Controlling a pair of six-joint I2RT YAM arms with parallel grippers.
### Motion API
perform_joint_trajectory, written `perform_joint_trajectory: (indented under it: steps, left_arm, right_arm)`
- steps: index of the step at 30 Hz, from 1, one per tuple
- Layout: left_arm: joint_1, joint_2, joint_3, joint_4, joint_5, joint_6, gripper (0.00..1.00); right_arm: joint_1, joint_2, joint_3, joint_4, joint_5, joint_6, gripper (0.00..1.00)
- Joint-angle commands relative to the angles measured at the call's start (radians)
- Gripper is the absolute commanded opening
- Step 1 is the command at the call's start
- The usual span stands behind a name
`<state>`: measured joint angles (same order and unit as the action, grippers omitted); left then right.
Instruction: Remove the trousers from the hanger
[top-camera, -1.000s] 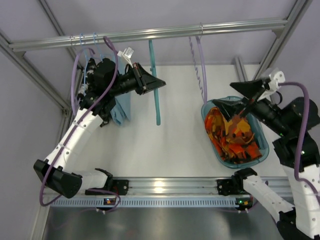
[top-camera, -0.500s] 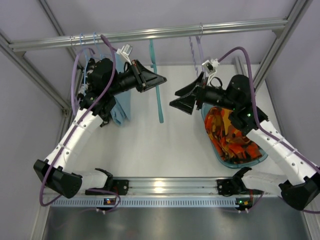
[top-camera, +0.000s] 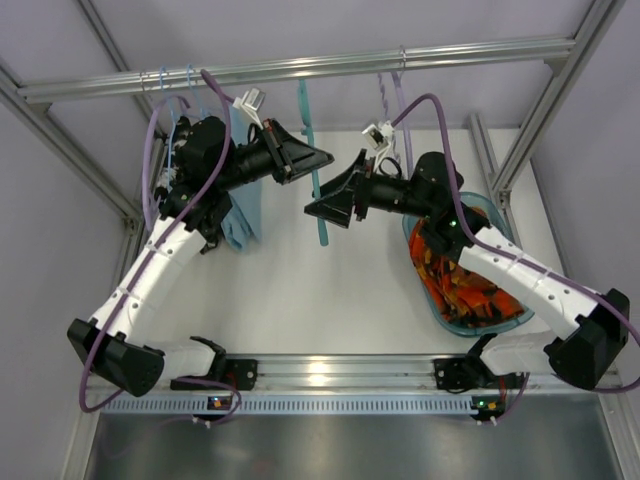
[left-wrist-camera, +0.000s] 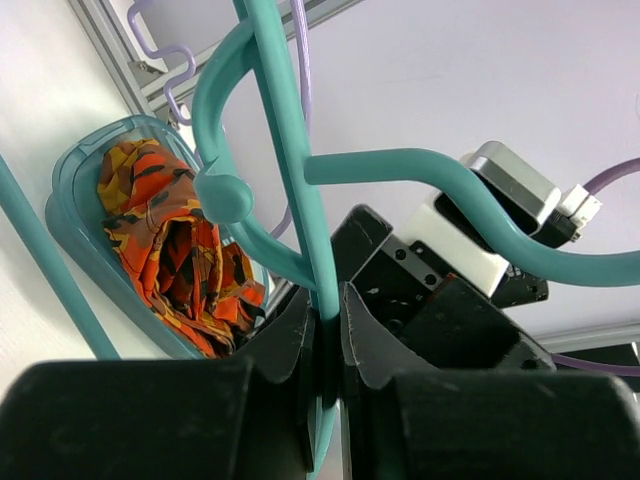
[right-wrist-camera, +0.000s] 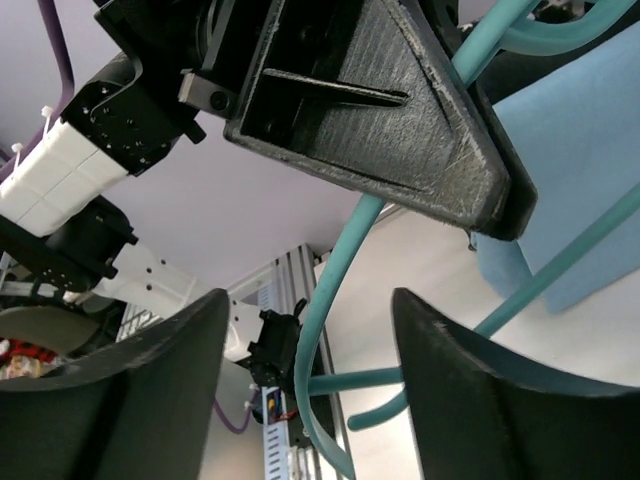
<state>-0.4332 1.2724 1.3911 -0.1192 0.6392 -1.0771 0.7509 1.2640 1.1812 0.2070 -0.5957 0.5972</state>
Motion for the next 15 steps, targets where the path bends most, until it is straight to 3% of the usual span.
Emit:
perform_joint_trajectory:
  steps: [1,3,5,8,9,12,13,15]
  left_arm:
    - [0.002,-0.016,-0.003,0.099,0.022,0.002,0.00]
    - [0.001,-0.021,-0.004,0.101,0.020,0.008,0.00]
    - [0.002,-0.021,-0.004,0.101,0.016,0.011,0.00]
    - [0.004,-0.025,-0.007,0.098,0.016,0.023,0.00]
    - [0.004,-0.030,-0.010,0.095,0.014,0.038,0.00]
    - [0.014,-0.054,-0.027,0.070,0.005,0.075,0.16]
    - [0.022,-0.062,-0.041,0.058,0.001,0.083,0.30]
    - [0.053,-0.094,-0.052,0.015,0.008,0.117,0.46]
  right_arm:
    - [0.022,0.024,0.052,0.136,-0.019,0.047,0.63]
    - [0.027,0.034,0.043,0.166,-0.029,0.082,0.57]
    - [0.027,0.043,0.026,0.207,-0.055,0.101,0.39]
    - [0.025,0.046,0.021,0.241,-0.069,0.131,0.00]
    - [0.025,0.046,0.023,0.252,-0.067,0.138,0.00]
    - [0.022,0.058,0.032,0.292,-0.079,0.170,0.00]
    - [0.022,0.063,0.037,0.293,-0.079,0.179,0.00]
    - [0.021,0.081,0.044,0.308,-0.082,0.206,0.00]
